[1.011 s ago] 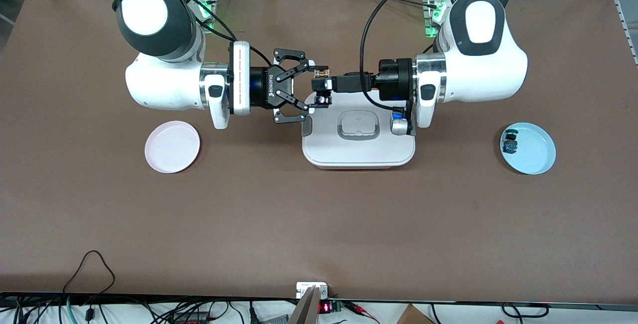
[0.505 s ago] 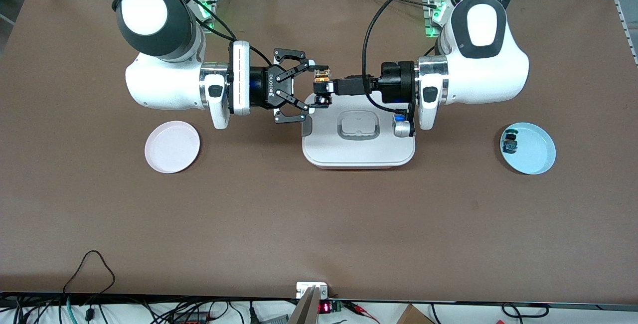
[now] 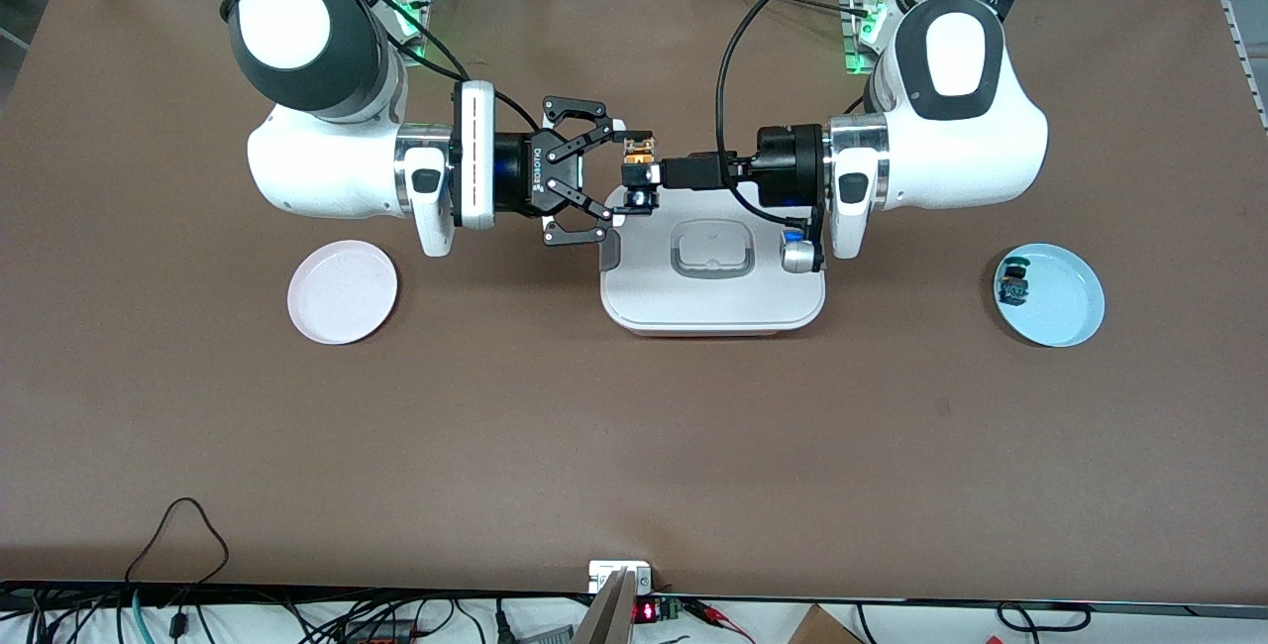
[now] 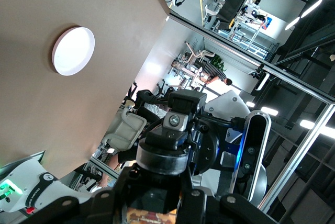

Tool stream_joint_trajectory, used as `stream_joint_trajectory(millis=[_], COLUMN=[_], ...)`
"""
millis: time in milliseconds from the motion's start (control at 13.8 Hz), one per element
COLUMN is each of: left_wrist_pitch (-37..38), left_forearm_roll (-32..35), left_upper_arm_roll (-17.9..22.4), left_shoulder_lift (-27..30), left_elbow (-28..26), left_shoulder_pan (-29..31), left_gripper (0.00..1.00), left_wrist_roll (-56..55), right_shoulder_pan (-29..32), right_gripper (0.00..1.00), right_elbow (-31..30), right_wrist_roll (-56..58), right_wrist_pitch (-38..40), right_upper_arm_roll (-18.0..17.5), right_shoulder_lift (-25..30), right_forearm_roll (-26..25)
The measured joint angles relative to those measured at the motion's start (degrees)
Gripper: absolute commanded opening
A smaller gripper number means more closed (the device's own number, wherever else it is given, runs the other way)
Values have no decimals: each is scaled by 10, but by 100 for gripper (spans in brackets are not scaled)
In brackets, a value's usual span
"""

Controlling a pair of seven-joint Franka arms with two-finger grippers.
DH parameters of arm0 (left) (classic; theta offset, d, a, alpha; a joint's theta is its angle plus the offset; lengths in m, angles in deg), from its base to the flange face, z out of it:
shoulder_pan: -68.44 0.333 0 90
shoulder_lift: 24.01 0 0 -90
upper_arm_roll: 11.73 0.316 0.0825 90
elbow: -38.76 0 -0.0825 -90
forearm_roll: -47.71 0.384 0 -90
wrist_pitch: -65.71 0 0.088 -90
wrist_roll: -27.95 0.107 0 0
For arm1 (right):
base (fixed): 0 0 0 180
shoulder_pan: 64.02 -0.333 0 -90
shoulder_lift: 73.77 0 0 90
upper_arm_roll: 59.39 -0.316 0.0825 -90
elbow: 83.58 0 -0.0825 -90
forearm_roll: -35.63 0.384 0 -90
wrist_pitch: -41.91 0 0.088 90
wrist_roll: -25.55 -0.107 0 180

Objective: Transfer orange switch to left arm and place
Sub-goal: 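Grasp the switch with the left gripper while the right gripper opens, then carry the switch to the blue plate while the right gripper withdraws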

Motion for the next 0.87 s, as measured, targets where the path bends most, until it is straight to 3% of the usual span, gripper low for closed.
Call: stream_joint_trajectory(millis=[72,505,722,866], left_wrist_pitch=[0,17,104,181], left_forearm_roll=[0,0,4,57], left_upper_arm_roll=[0,1,4,6], left_shoulder_lift=[0,10,14,17], left_elbow=[0,0,-5,-7], left_shoulder_pan=[0,23,87,147], left_gripper=[0,0,0,0], left_wrist_roll=[0,4,4,4], right_shoulder_pan=[0,0,2,7], right_gripper=[99,100,100,100], right_elbow=[0,0,-1,-4], right_wrist_roll=[0,-31,-36,-38], right_wrist_pitch=[0,0,0,0], right_upper_arm_roll=[0,4,9,20], right_shoulder_lift=[0,8,10,12], right_forearm_roll=[0,4,4,4])
